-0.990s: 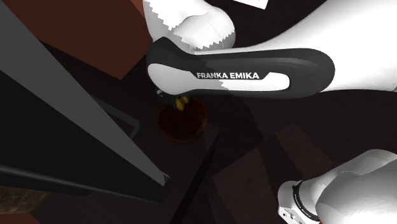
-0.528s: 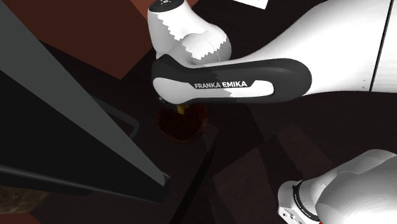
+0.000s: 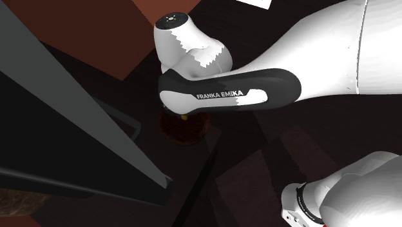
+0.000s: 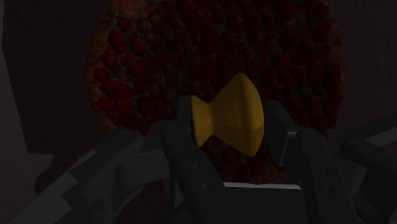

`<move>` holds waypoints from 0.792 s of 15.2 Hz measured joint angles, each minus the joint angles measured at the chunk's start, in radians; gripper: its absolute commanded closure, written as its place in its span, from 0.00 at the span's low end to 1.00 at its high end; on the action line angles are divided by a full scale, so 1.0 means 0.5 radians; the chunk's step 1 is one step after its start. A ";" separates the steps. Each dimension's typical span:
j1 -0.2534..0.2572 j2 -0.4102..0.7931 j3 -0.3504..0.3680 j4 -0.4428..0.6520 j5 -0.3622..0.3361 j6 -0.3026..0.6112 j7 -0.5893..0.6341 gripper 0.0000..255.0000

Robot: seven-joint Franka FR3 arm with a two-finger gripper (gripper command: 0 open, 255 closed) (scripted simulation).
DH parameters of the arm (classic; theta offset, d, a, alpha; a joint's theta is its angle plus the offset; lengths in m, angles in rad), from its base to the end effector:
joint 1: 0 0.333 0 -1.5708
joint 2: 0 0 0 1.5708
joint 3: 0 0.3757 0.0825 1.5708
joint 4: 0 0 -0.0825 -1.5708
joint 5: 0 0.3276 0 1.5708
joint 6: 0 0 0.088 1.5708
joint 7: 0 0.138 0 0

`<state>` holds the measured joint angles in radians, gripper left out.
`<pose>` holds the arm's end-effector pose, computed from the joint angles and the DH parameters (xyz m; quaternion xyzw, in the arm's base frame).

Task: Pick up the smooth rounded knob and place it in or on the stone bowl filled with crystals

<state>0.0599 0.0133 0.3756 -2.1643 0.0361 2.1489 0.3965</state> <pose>0.4413 0.2074 0.4486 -0.9997 -0.0094 0.0198 0.0103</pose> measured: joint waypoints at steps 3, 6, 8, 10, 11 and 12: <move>0.000 0.001 -0.001 0.001 -0.002 0.006 0.001 1.00; 0.002 0.006 0.001 -0.001 -0.002 0.005 0.003 0.00; 0.002 0.008 0.001 -0.002 -0.002 0.004 0.003 0.00; 0.002 0.009 0.001 -0.003 -0.002 0.004 0.003 0.00; 0.002 0.007 0.001 -0.004 -0.001 0.004 0.002 0.00; 0.001 -0.009 0.000 0.009 0.005 -0.024 -0.003 0.00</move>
<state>0.0603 0.0090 0.3757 -2.1598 0.0386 2.1371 0.3951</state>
